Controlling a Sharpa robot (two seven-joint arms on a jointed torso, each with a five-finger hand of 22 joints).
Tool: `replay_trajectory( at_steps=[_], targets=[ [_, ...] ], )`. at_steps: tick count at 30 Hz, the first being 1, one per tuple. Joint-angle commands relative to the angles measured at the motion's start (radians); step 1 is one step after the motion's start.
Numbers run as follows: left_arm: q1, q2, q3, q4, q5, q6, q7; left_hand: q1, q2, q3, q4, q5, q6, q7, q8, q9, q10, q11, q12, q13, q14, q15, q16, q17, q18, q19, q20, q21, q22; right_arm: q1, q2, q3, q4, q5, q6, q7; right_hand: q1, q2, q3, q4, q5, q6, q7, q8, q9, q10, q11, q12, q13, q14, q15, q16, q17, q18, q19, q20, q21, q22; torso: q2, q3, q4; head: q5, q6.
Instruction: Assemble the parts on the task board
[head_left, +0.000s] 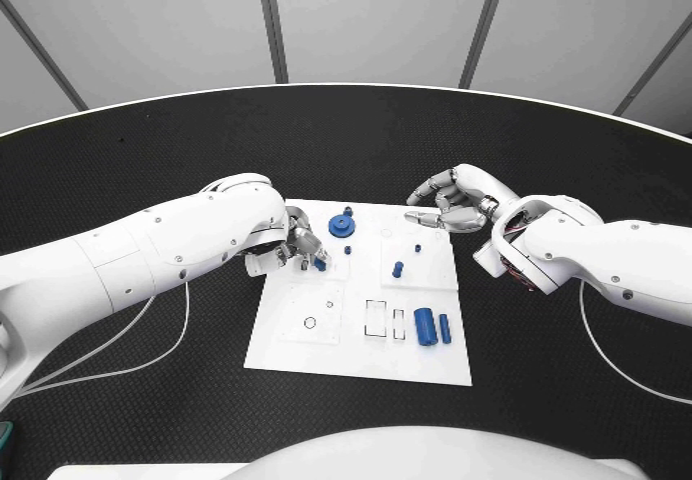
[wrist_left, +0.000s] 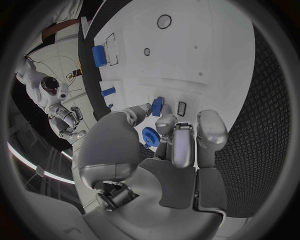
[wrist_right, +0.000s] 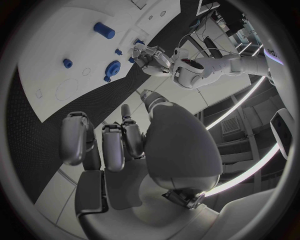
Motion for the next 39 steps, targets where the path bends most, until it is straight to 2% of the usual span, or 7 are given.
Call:
replay_trajectory(
  at_steps=[1,16,26,39],
  targets=[
    [0.0,0.0,0.0,0.0,0.0,0.0,0.0,-0.001,-0.007,-0.005,-0.001,0.002,0.005,0.002,-0.001,-0.001,-0.002,-0.005,0.004,-0.001,0.06,-0.003,-0.005,0.109,-0.012,0.0,-0.004,-0.004,0.0,0.0,0.0,0.0,0.0,0.0,0.0,0.0,0.0,-0.004,0.006,-0.002,0.005,-0.002,-0.001,0.006,-0.001,0.002,0.0,0.0,0.089,0.072,-0.009,-0.004,0.119,0.011,0.0,-0.007,-0.007,0.015,0.0,-0.0001,0.0001,0.0,0.0],
    [0.0,0.001,0.0,-0.003,0.0,-0.014,0.001,0.005,-0.015,-0.057,0.03,0.003,0.004,0.004,-0.003,-0.005,-0.005,-0.003,0.004,-0.004,0.06,-0.001,-0.006,0.109,-0.012,0.0,-0.003,-0.006,-0.001,0.0,0.001,0.0,-0.002,0.0,-0.002,0.001,-0.002,-0.005,0.007,-0.002,0.005,-0.003,-0.001,0.007,-0.002,0.0,0.0,-0.002,0.087,0.072,-0.009,-0.006,0.115,0.011,-0.001,-0.007,-0.009,0.013,0.0,-0.0003,0.0001,-0.001,0.0],
    [0.0,0.002,0.0,-0.002,0.0,-0.031,0.007,0.009,-0.01,-0.066,0.038,0.003,0.005,0.004,-0.002,-0.005,-0.005,-0.003,0.005,-0.004,0.06,-0.001,-0.006,0.108,-0.012,0.0,-0.003,-0.005,0.0,0.0,0.001,0.0,-0.003,0.0,-0.002,0.002,-0.002,-0.005,0.007,-0.002,0.005,-0.003,-0.001,0.007,-0.002,0.0,0.0,-0.002,0.087,0.072,-0.009,-0.006,0.115,0.011,-0.001,-0.007,-0.009,0.013,0.0,-0.0004,-0.0002,-0.001,0.001],
    [0.0,0.003,0.0,-0.006,0.0,-0.013,0.004,0.012,-0.012,-0.079,0.044,0.003,0.005,0.004,-0.001,-0.005,-0.007,-0.003,0.003,-0.008,0.06,-0.001,-0.006,0.108,-0.012,0.0,-0.003,-0.006,-0.001,0.0,0.002,0.0,-0.004,0.0,-0.001,0.002,-0.002,-0.005,0.007,-0.002,0.005,-0.003,-0.001,0.007,-0.002,0.0,0.0,-0.002,0.087,0.072,-0.009,-0.006,0.115,0.011,-0.001,-0.007,-0.009,0.013,0.0,-0.0002,-0.0003,-0.001,0.001]
  ],
)
